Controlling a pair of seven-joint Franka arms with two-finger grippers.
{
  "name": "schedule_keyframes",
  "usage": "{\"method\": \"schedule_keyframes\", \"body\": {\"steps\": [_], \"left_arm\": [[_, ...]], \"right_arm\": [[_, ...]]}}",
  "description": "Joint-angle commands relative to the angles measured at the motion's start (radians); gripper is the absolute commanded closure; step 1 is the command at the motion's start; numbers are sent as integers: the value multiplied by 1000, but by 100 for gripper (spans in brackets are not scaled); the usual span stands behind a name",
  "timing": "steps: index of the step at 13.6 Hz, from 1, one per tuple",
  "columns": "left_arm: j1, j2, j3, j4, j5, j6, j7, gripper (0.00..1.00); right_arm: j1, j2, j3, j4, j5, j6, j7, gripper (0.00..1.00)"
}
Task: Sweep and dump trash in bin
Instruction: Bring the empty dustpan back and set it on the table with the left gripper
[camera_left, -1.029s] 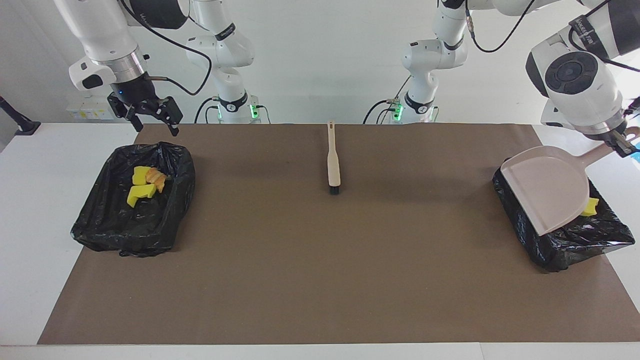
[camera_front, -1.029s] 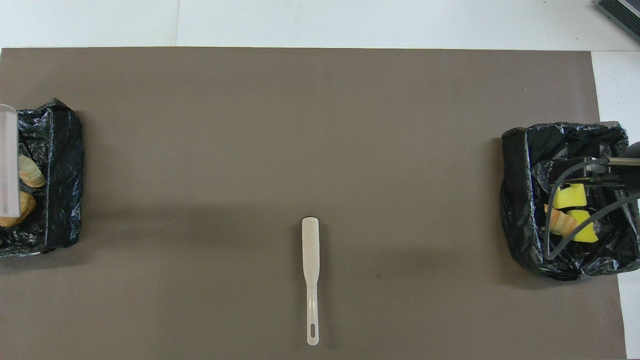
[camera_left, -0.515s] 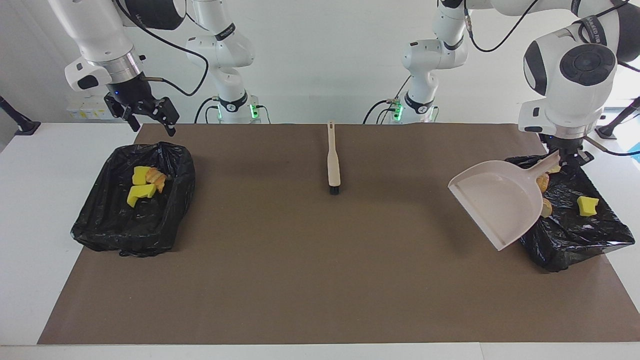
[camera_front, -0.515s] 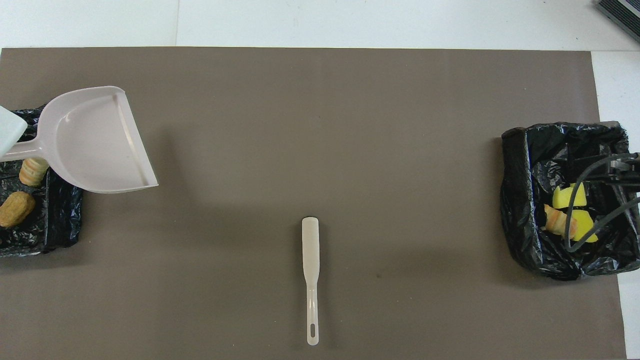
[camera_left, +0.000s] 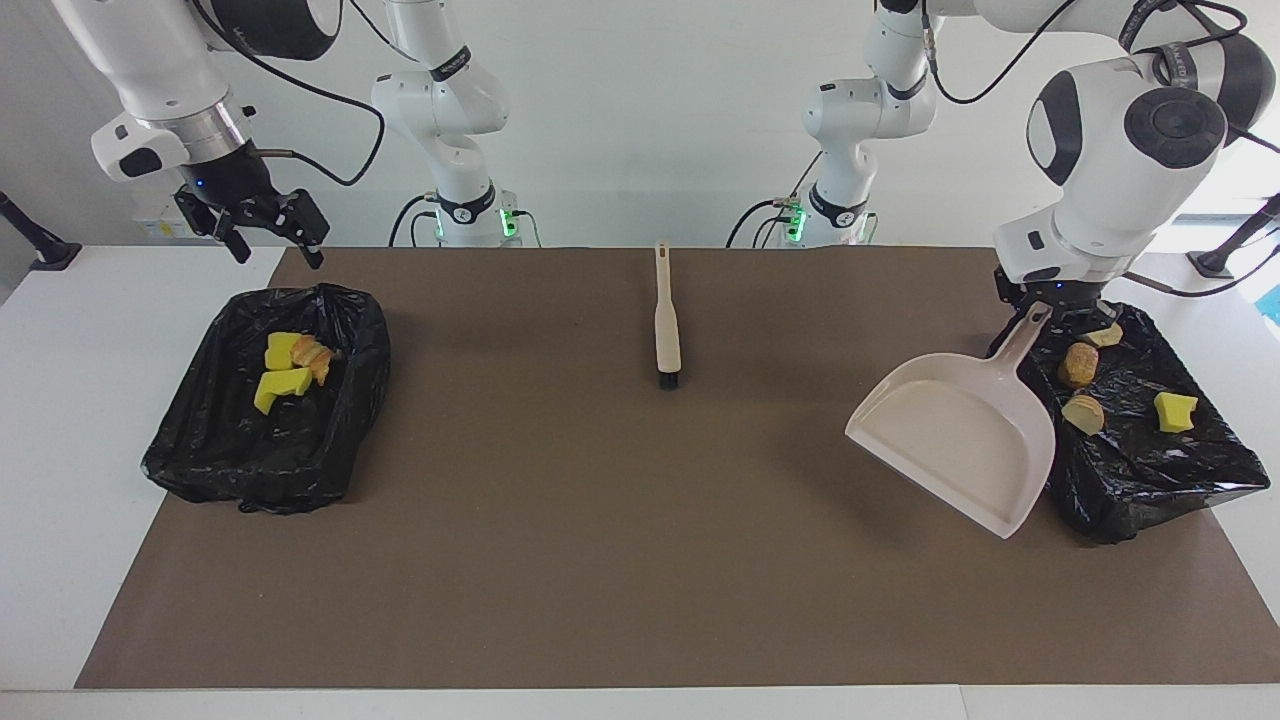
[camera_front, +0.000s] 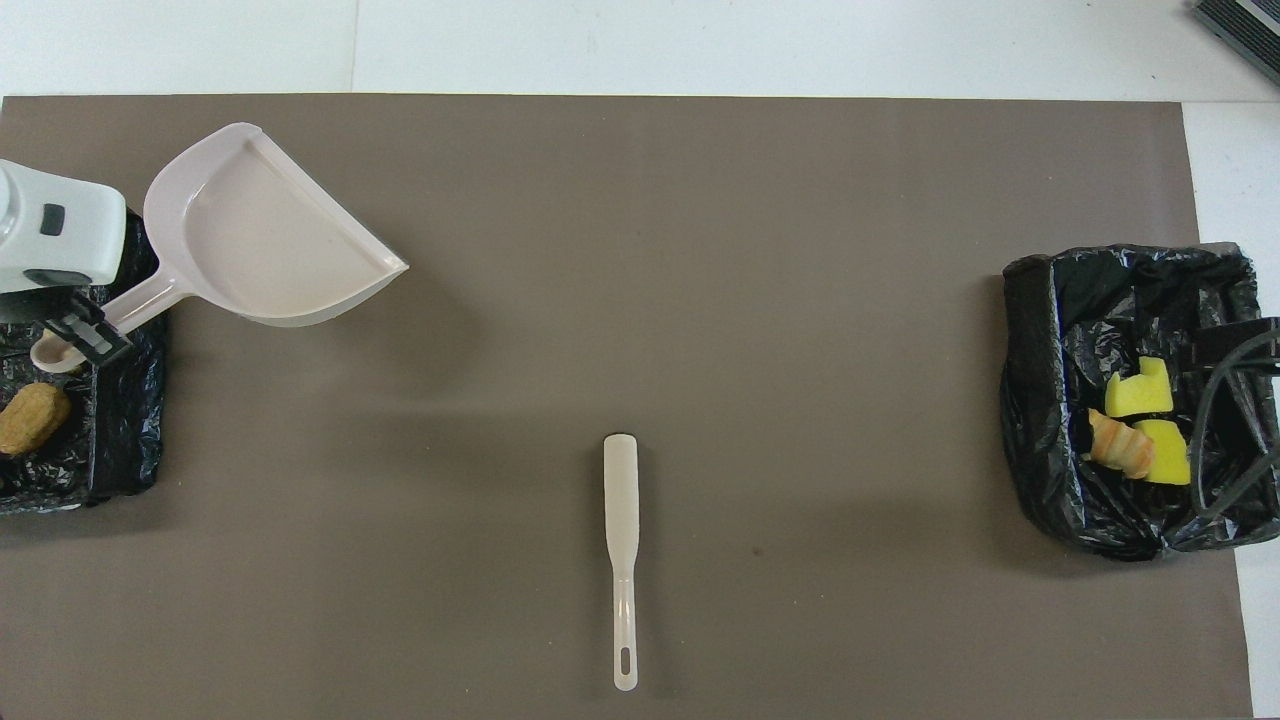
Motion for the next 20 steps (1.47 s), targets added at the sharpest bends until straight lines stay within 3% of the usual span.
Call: {"method": "schedule_keyframes", "body": {"steps": [1,6,9,15,20], "left_arm": [[-69,-30,8,-63,-86,67,-289,100],[-178,-11,8,-141,-223,288,-722,100],[-313,65,8,-140,-225,388,-940,100],[-482,199,8,-146,-234,619,-1089,100],[-568,283,8,-144,-234,690,-1204,100]], "right_arm": [[32,15,-23,14,2,-23,-20,0],[32,7,-22,2,1,-22,-14,0],[32,8,-20,4,2,-22,-17,0],[33,8,0,4,19,-22,-17,0],[33,8,0,4,19,-22,-17,0]]}}
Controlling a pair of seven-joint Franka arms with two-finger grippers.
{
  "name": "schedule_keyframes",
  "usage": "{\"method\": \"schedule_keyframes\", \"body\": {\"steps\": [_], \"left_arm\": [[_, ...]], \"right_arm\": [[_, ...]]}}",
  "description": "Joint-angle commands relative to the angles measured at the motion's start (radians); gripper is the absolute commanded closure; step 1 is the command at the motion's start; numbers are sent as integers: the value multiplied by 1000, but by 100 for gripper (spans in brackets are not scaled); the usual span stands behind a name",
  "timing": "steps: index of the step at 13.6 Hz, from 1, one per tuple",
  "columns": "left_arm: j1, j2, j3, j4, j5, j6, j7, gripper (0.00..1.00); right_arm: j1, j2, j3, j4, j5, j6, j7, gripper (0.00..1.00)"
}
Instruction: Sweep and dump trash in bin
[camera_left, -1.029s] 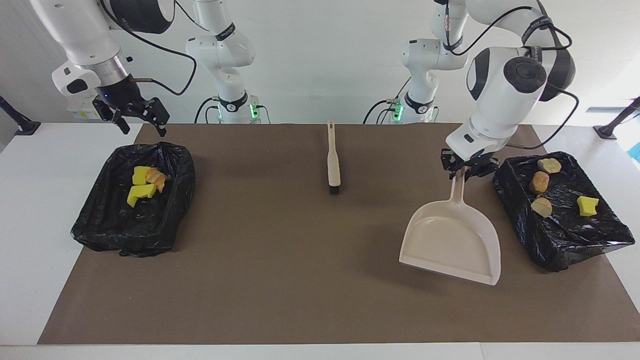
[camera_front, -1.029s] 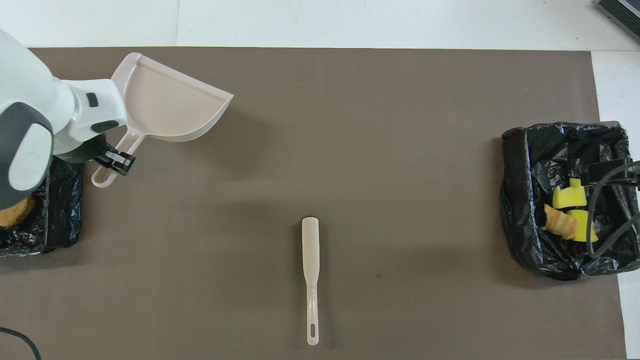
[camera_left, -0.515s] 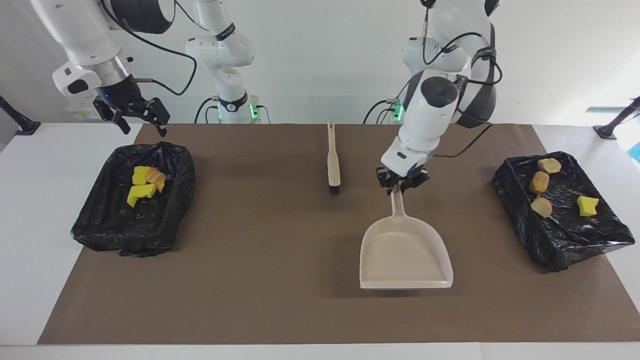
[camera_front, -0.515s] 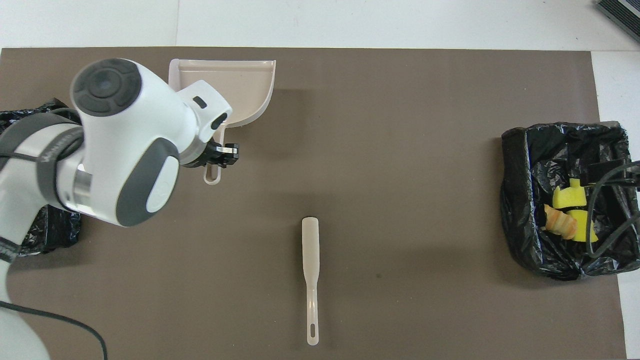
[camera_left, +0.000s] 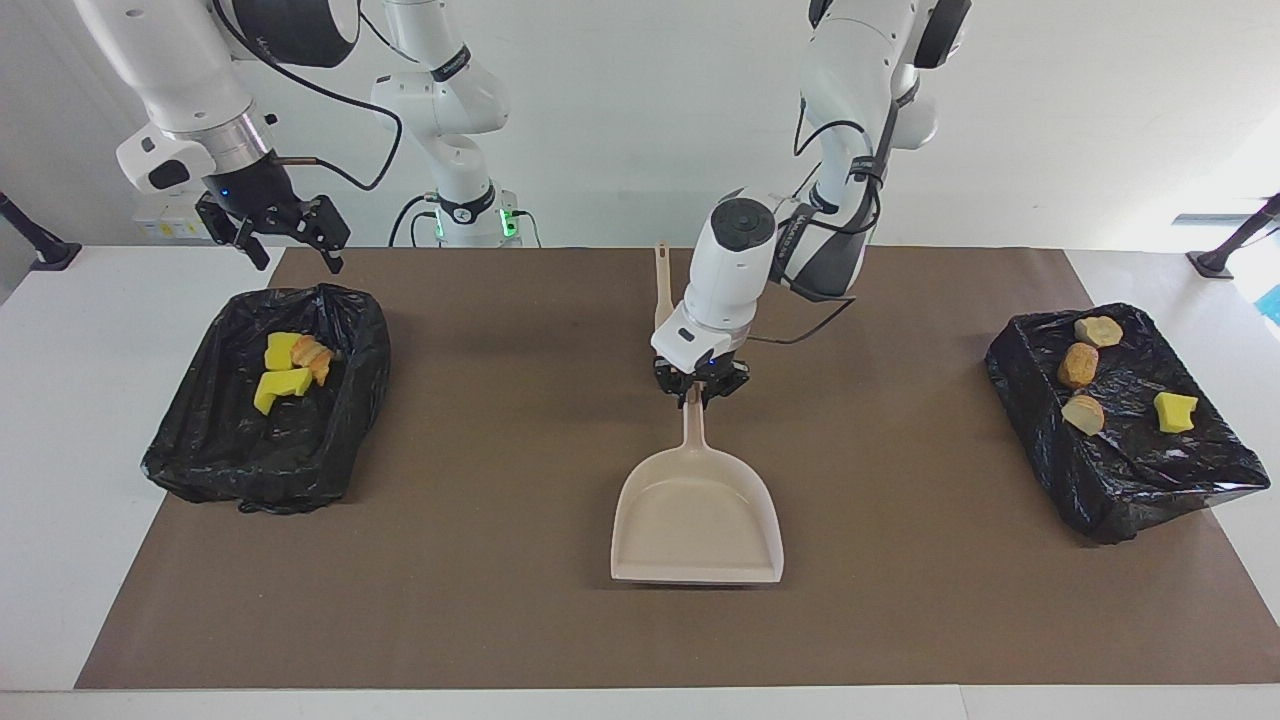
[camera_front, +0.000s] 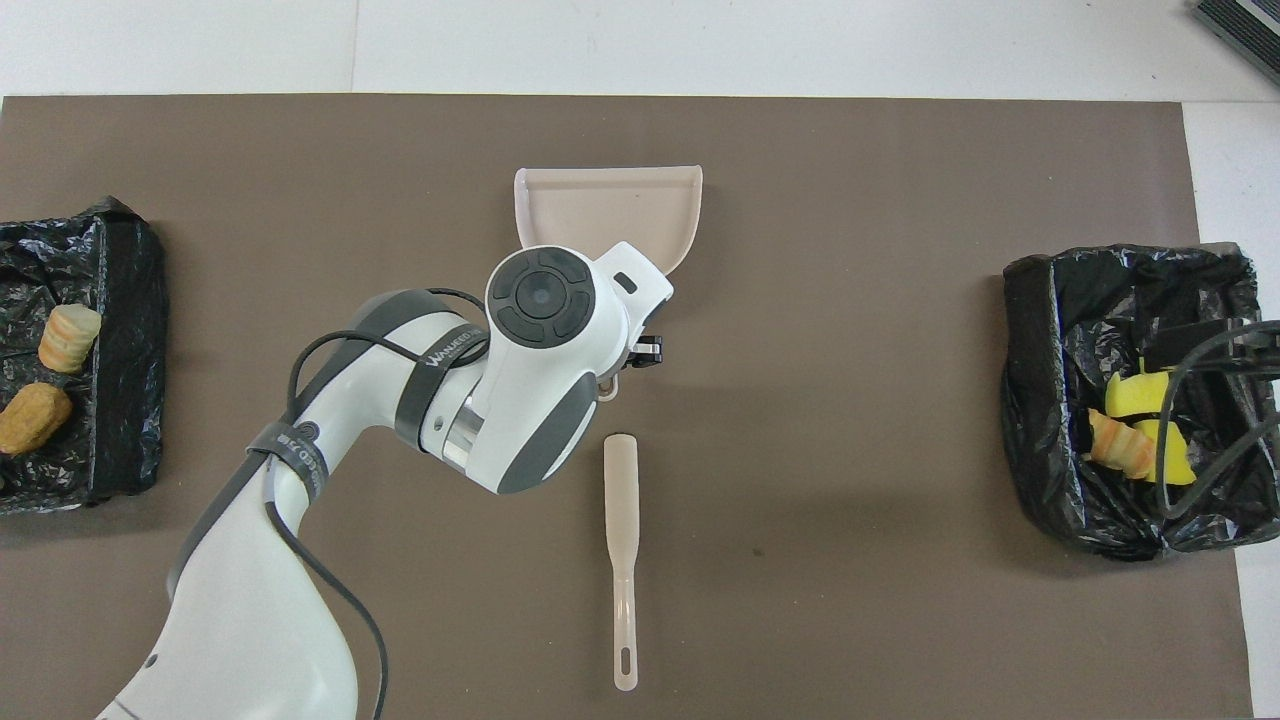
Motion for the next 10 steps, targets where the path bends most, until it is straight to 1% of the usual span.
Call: {"method": "schedule_keyframes", "body": {"steps": [1,2,3,6,8,10], "left_arm": [[-21,14,21,-4,-13,26,-45,95],[-1,14,20,-4,-12,35,-25,1],[9,5,20,-4,-13,41,-36,0],[35,-47,30,1,-16,-5,-45,0],[107,-72,30,5,-15,-15,-44,0],[167,-101,35,15,-12,-61,-31,0]], "right_arm": [[-4,-1,0,5,19,-20,-17,0],[-5,-1,0,5,19,-20,-17,0],[-4,-1,0,5,19,-20,-16,0],[-4,-1,0,5,19,-20,-17,0],[-4,-1,0,5,19,-20,-17,0],[-4,-1,0,5,19,-20,-16,0]]}}
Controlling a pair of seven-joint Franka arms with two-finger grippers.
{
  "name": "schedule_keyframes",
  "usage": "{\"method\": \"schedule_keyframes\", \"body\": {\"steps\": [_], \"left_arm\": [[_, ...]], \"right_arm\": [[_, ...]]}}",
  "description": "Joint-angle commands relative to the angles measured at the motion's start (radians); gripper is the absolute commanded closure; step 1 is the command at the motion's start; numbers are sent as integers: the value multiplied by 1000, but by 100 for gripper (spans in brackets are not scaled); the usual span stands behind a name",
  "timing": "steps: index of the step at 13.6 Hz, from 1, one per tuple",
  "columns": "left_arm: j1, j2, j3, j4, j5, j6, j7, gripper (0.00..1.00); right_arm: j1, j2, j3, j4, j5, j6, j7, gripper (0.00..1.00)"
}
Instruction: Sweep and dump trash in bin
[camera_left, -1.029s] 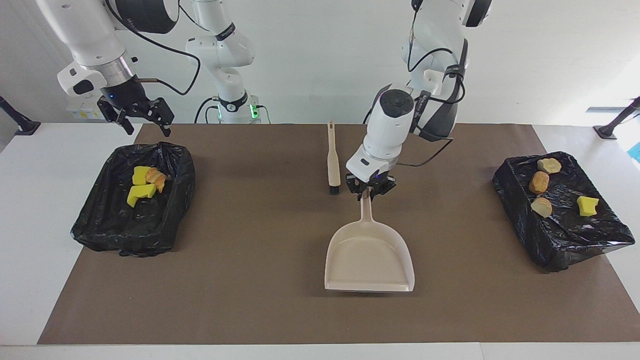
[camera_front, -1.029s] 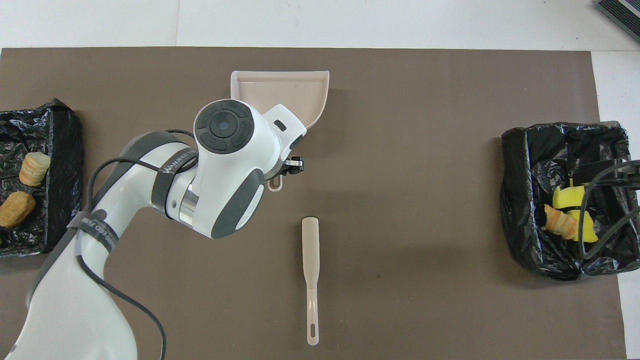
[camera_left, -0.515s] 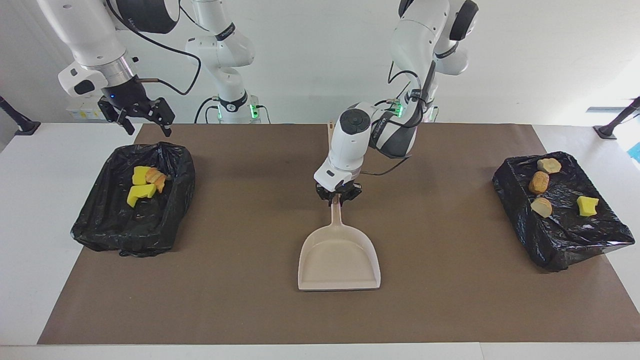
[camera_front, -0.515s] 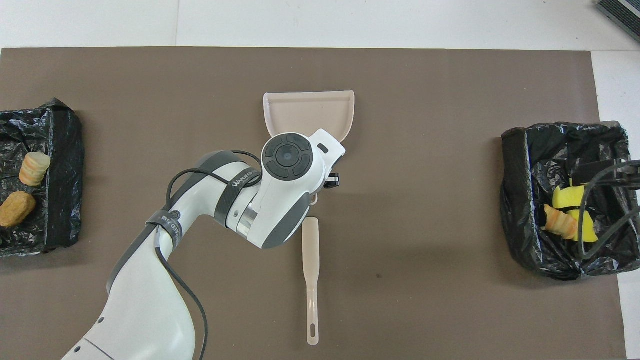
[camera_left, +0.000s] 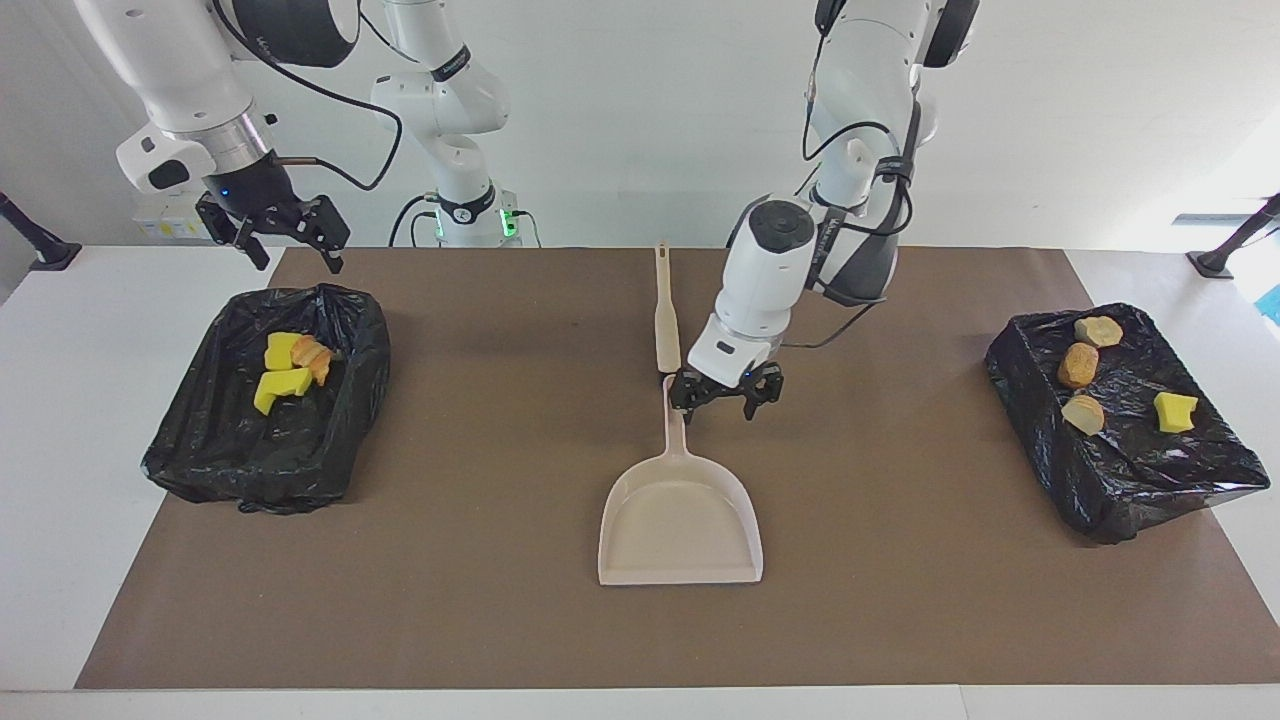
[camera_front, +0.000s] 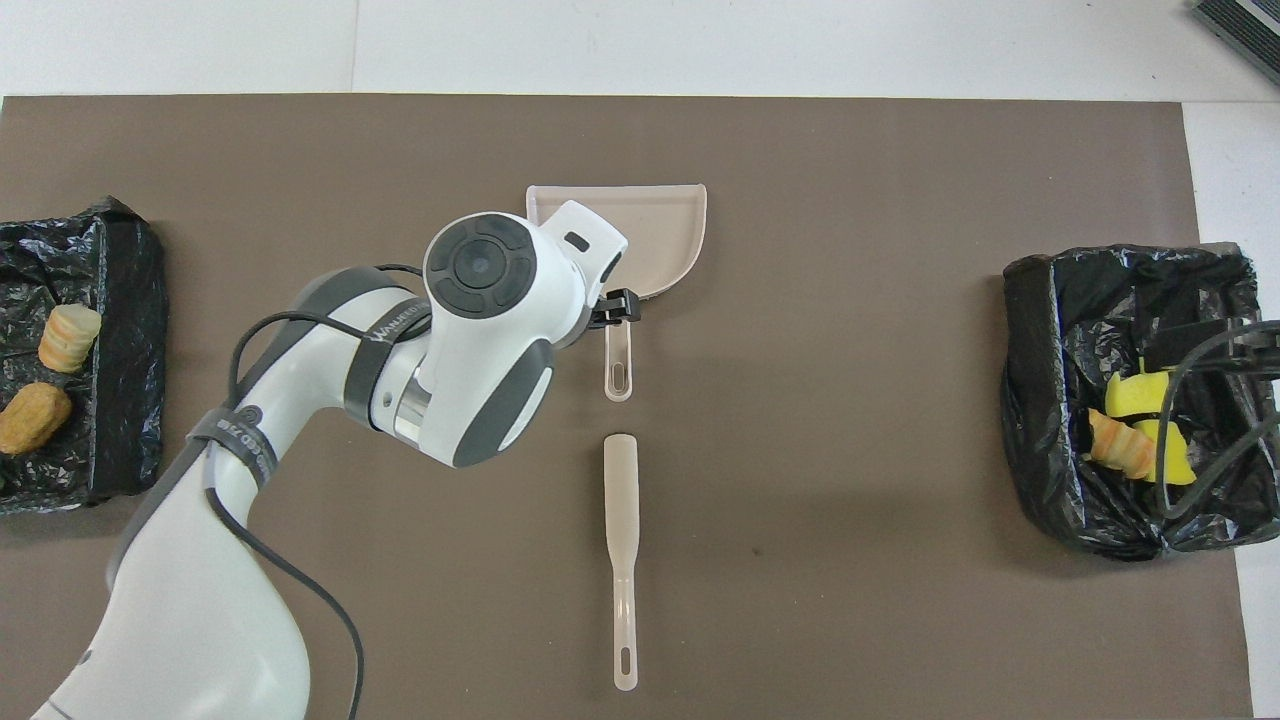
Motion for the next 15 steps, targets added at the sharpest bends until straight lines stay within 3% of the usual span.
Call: {"method": "schedule_keyframes", "body": {"steps": [1,5,10,15], "left_arm": [[86,-62,-2,-2,-6,-75,19,0],[205,-136,8,6,-5,-191,164,0],[340,-214,12,16,-3,-325,487,0],[425,-311,14,16,1,-444,719,0]], "right_arm": [[-4,-1,0,5,19,-20,-17,0],[-4,-1,0,5,19,-20,-17,0],[-4,-1,0,5,19,-20,-17,0],[-4,-1,0,5,19,-20,-17,0]]}}
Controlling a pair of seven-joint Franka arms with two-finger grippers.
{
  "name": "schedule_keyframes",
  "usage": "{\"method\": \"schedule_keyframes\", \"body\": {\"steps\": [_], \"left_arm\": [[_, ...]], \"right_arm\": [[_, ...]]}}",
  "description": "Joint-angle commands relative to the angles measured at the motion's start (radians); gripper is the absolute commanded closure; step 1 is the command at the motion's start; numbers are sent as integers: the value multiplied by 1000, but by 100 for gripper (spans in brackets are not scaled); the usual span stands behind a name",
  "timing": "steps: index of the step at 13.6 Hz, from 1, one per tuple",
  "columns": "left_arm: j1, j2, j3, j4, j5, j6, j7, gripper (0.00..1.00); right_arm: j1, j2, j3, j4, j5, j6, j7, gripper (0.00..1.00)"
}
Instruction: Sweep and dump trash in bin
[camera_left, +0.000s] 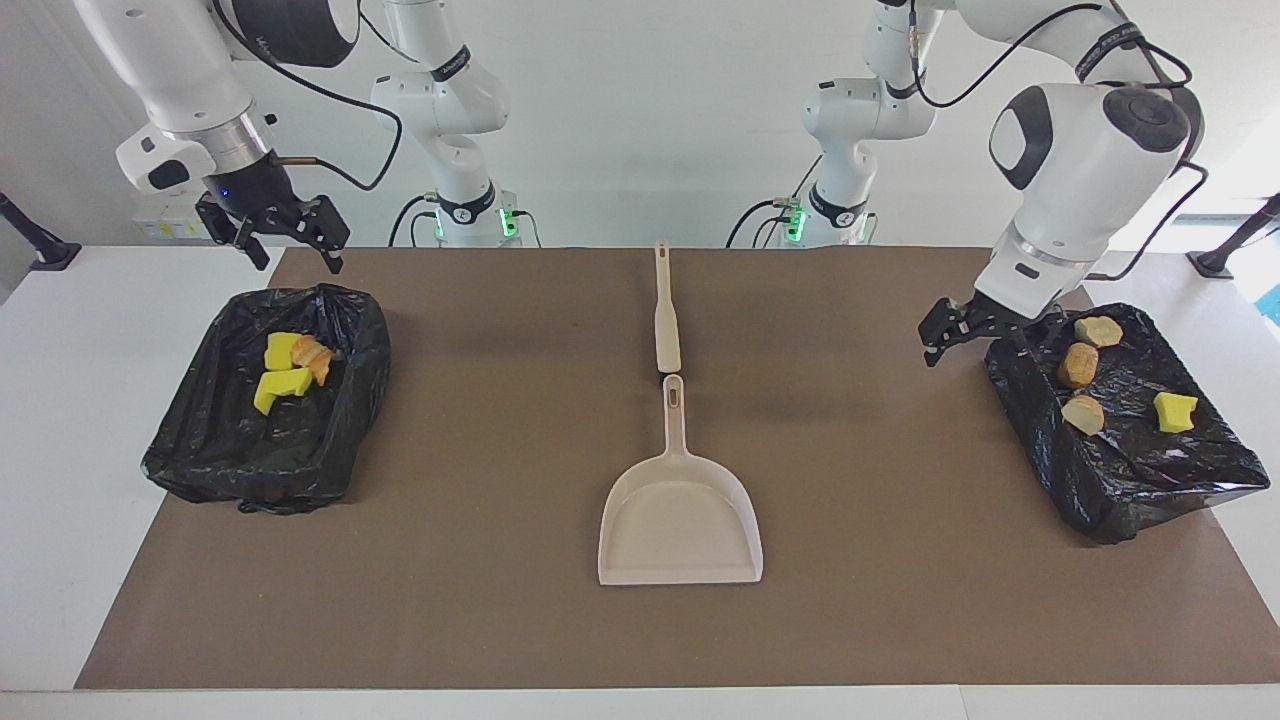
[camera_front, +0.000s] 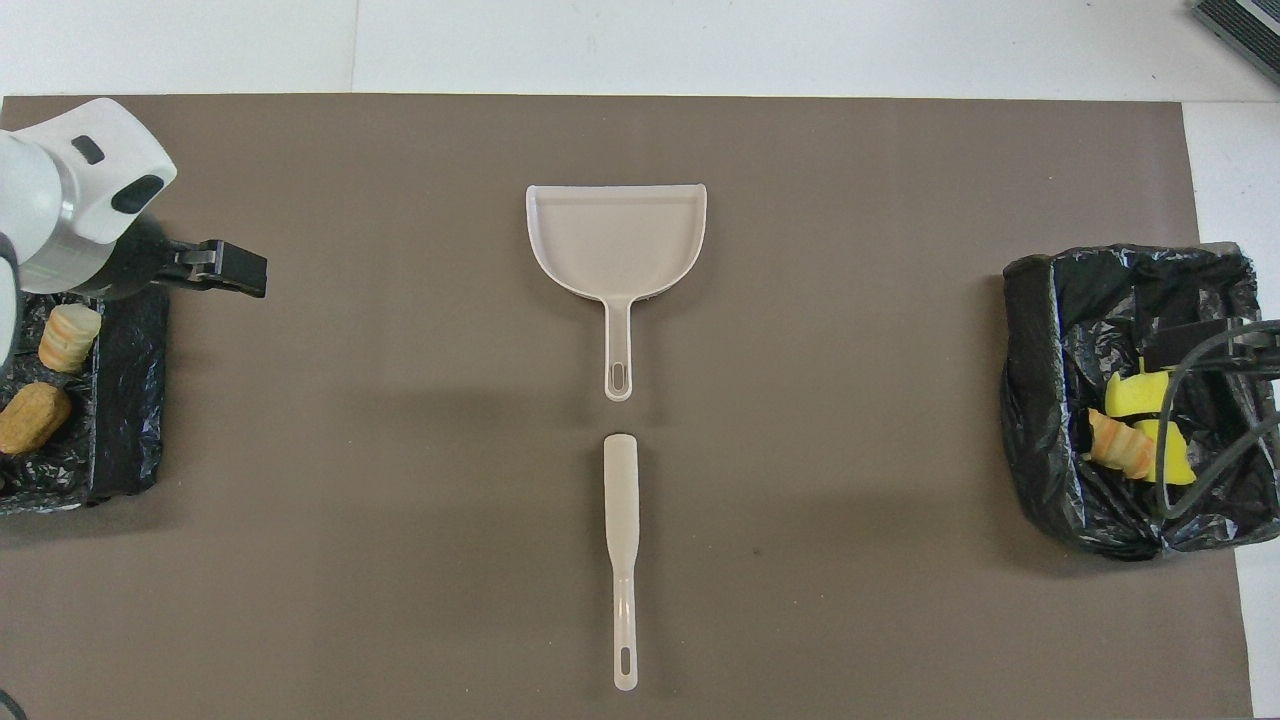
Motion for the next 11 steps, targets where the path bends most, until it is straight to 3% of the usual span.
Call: {"method": "schedule_keyframes", "body": {"steps": [1,4,7,11], "left_arm": [[36,-72,-8,-9,3,-80,57,0],[39,-134,-4,-5,4,-147,51,0],[36,-126,1,54,35,-255,60,0],[36,-131,1,50,33,-263,60,0]], "right_arm": [[-4,-1,0,5,19,-20,-17,0],[-4,-1,0,5,19,-20,-17,0],[-4,-1,0,5,19,-20,-17,0],[-4,-1,0,5,19,-20,-17,0]]}}
